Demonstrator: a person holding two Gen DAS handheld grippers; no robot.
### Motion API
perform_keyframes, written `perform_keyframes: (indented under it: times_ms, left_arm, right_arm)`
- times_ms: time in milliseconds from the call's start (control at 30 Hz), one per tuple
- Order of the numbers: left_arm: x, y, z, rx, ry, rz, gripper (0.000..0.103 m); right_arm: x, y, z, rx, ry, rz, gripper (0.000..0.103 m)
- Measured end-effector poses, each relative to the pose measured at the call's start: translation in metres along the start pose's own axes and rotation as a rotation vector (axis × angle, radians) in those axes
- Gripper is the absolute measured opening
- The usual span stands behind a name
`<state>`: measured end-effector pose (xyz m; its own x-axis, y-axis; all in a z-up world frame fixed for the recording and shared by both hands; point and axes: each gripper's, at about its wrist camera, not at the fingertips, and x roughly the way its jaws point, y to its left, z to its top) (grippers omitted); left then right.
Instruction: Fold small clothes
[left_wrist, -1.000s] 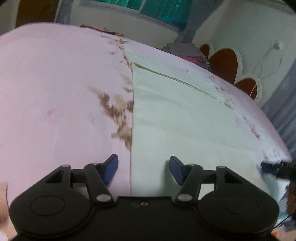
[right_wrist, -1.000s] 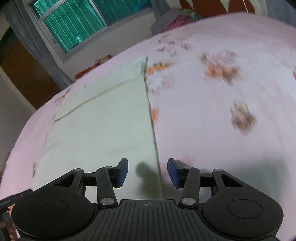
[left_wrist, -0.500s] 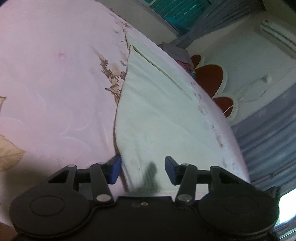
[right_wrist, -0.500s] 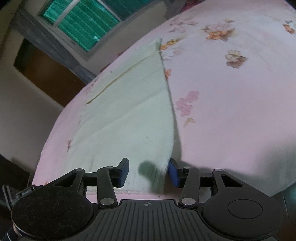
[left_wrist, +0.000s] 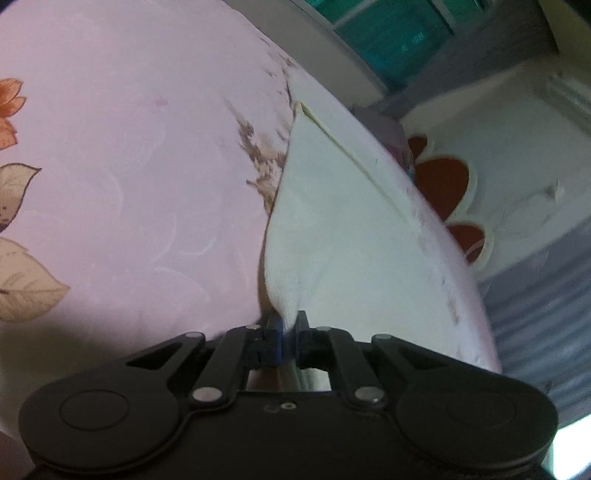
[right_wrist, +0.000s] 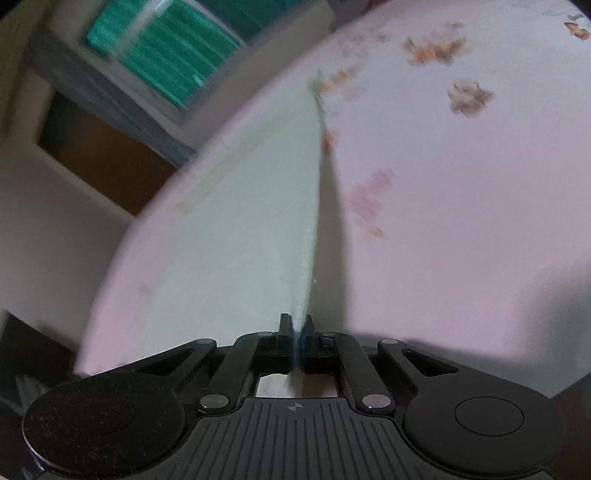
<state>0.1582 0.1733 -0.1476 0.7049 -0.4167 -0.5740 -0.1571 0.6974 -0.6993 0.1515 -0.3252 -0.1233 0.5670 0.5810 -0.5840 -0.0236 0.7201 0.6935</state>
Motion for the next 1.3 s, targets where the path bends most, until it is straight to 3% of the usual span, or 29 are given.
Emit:
perform_keyframes:
  times_ms: [167, 333, 467, 667, 800, 967, 1133, 1300]
  left_arm:
    - [-0.009, -0.016, 0.018, -0.031, -0.084, -0.071, 0.005]
    - [-0.012, -0.043, 0.059, -0.043, -0.179, -0.151, 0.005]
    - [0.005, -0.078, 0.11, 0.001, -0.232, -0.204, 0.005]
    - [0.059, -0.108, 0.194, 0.01, -0.266, -0.236, 0.005]
    - [0.114, -0.104, 0.236, -0.004, -0.232, -0.201, 0.005]
    - [0.199, -0.063, 0.26, -0.084, -0.103, -0.092, 0.005]
    - [0.236, -0.04, 0.269, -0.119, -0.057, -0.072, 0.005]
    - [0.256, -0.039, 0.283, -0.109, -0.041, -0.128, 0.007]
  right_arm:
    - [-0.023, 0.025, 0.028, -0.054, -0.102, 0.071, 0.002]
    - [-0.028, 0.056, 0.073, -0.112, -0.176, 0.127, 0.002]
    - [-0.014, 0.084, 0.124, -0.15, -0.236, 0.17, 0.002]
    - [0.033, 0.096, 0.229, -0.106, -0.305, 0.158, 0.002]
    - [0.078, 0.09, 0.291, -0.07, -0.292, 0.112, 0.002]
    - [0.163, 0.05, 0.335, 0.05, -0.204, 0.033, 0.002]
    - [0.213, 0.017, 0.335, 0.095, -0.124, -0.033, 0.002]
    - [0.23, 0.001, 0.344, 0.143, -0.099, -0.004, 0.003]
